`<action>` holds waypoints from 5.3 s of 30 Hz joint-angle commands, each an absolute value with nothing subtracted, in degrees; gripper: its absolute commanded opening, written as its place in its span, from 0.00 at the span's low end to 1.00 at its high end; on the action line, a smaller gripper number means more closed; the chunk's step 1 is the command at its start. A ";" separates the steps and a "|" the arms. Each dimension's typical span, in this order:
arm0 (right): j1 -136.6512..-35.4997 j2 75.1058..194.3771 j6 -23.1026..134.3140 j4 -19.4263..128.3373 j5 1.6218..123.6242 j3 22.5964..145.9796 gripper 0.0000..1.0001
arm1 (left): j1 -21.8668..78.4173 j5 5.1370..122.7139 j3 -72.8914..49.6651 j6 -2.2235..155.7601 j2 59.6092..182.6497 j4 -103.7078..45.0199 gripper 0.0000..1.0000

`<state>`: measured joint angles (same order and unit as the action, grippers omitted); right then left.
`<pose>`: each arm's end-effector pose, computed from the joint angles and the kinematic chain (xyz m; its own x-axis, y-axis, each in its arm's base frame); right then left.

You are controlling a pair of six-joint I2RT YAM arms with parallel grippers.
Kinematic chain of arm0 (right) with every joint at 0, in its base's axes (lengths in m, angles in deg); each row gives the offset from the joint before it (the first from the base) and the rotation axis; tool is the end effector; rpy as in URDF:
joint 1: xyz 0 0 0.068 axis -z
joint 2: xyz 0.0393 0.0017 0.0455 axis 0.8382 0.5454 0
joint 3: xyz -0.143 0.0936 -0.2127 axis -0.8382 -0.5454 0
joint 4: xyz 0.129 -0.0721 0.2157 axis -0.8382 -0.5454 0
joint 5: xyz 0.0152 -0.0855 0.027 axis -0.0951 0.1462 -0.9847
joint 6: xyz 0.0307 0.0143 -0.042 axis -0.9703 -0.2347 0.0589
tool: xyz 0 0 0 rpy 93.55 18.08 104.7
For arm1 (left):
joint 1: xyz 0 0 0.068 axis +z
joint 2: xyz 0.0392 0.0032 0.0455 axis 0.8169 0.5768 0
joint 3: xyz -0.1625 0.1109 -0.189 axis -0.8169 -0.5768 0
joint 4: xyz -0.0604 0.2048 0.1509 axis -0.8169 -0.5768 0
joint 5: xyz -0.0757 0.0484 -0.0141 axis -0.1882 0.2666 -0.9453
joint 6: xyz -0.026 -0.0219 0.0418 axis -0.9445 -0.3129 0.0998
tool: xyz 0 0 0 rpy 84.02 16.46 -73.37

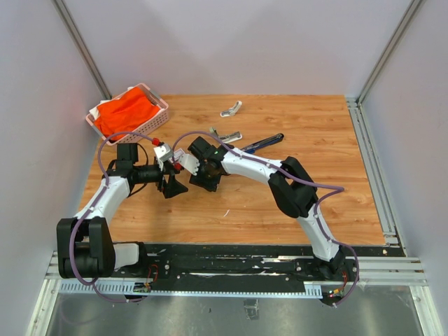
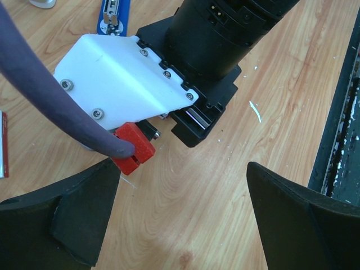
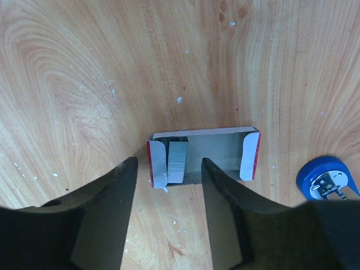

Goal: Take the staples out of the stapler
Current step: Adjust the staple box at the center of the board, then move the shell to the center of the board.

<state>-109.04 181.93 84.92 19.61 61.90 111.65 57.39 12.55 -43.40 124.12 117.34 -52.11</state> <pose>0.2934 0.3852 0.1752 -0.1797 -0.8469 -0.5005 -0.9666 0.2464 -0.0699 0.2353 -0.0200 0.2158 -0.3404 0.2802 -0.8976 0.8723 0.4505 -0.1901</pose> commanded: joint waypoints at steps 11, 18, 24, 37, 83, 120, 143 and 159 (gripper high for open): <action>-106.47 173.75 86.13 15.99 59.97 114.80 0.60 | 57.94 22.00 -42.12 118.56 117.13 -44.78 0.98; -101.28 166.60 87.47 16.02 56.15 109.70 0.61 | 57.94 29.36 -36.22 116.05 122.97 -41.60 0.98; -95.80 158.24 87.82 17.59 53.82 102.69 0.61 | 57.86 34.13 -27.29 120.63 132.89 -45.35 0.98; -91.06 150.65 97.89 25.94 49.00 86.11 0.67 | 48.20 44.06 -22.38 123.92 140.69 -48.48 0.98; -78.84 121.45 93.93 38.15 46.53 68.43 0.76 | 19.13 74.09 -15.86 116.08 151.45 -47.77 0.98; -78.22 125.64 92.03 39.78 40.52 65.85 0.84 | 45.46 57.21 -3.38 124.08 151.00 -60.83 0.98; -78.14 125.96 92.57 40.55 40.44 65.03 0.84 | 47.63 57.02 5.12 127.18 162.86 -69.84 0.92; -78.18 126.12 92.06 40.66 39.12 64.95 0.84 | 48.18 58.00 7.23 128.87 166.83 -74.06 0.71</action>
<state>-79.06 126.11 92.46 39.81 40.77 65.32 47.59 58.67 5.84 127.48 165.79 -71.52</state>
